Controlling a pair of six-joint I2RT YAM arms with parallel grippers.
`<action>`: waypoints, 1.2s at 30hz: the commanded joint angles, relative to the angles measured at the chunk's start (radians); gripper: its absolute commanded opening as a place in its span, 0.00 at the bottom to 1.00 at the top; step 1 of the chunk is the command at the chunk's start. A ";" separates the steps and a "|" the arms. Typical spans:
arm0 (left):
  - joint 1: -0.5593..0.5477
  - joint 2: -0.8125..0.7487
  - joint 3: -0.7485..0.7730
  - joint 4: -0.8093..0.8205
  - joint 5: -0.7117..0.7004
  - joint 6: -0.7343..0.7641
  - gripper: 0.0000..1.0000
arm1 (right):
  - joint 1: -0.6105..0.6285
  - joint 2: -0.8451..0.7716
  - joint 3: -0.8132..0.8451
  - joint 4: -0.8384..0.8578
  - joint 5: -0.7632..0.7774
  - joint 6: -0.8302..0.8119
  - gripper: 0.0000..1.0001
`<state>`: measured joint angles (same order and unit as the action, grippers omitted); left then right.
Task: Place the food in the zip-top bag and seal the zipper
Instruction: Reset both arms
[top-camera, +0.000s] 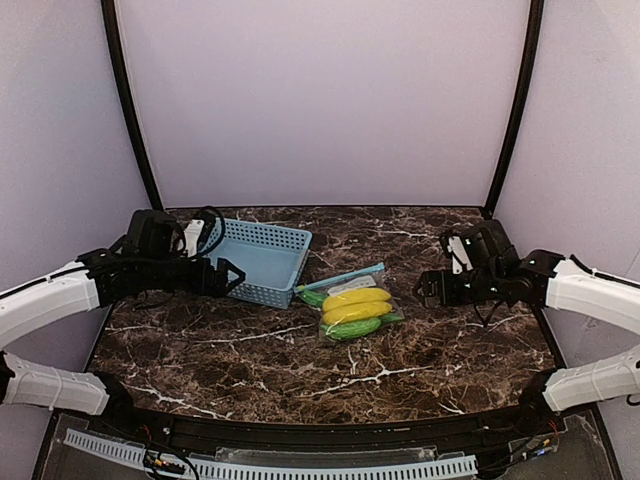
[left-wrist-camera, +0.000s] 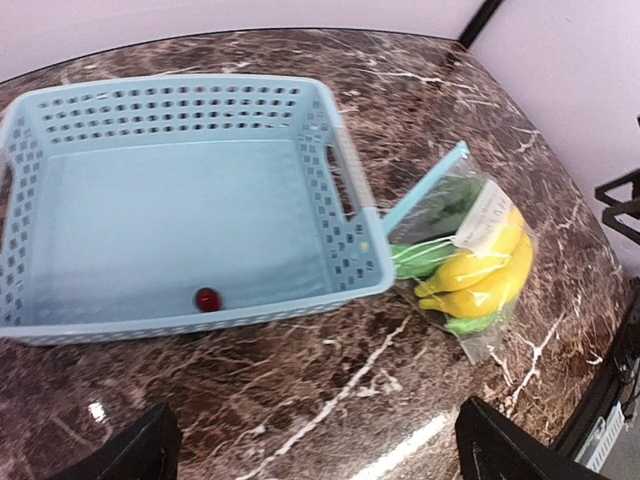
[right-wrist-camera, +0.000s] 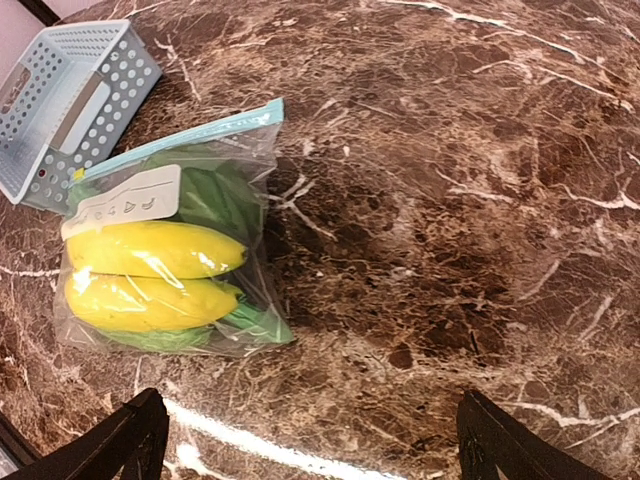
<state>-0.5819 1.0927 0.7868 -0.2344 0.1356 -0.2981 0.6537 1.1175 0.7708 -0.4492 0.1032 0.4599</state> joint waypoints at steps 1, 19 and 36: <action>0.138 -0.113 -0.045 -0.124 -0.003 0.031 0.98 | -0.096 -0.096 -0.050 0.022 -0.051 -0.050 0.99; 0.378 -0.461 -0.119 -0.167 -0.153 0.097 0.99 | -0.255 -0.450 -0.178 0.066 0.017 -0.161 0.99; 0.378 -0.517 -0.143 -0.214 -0.174 0.122 0.99 | -0.255 -0.496 -0.198 0.082 0.013 -0.165 0.99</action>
<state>-0.2100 0.5804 0.6640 -0.4259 -0.0349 -0.1921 0.4046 0.6342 0.5831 -0.3962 0.1055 0.3073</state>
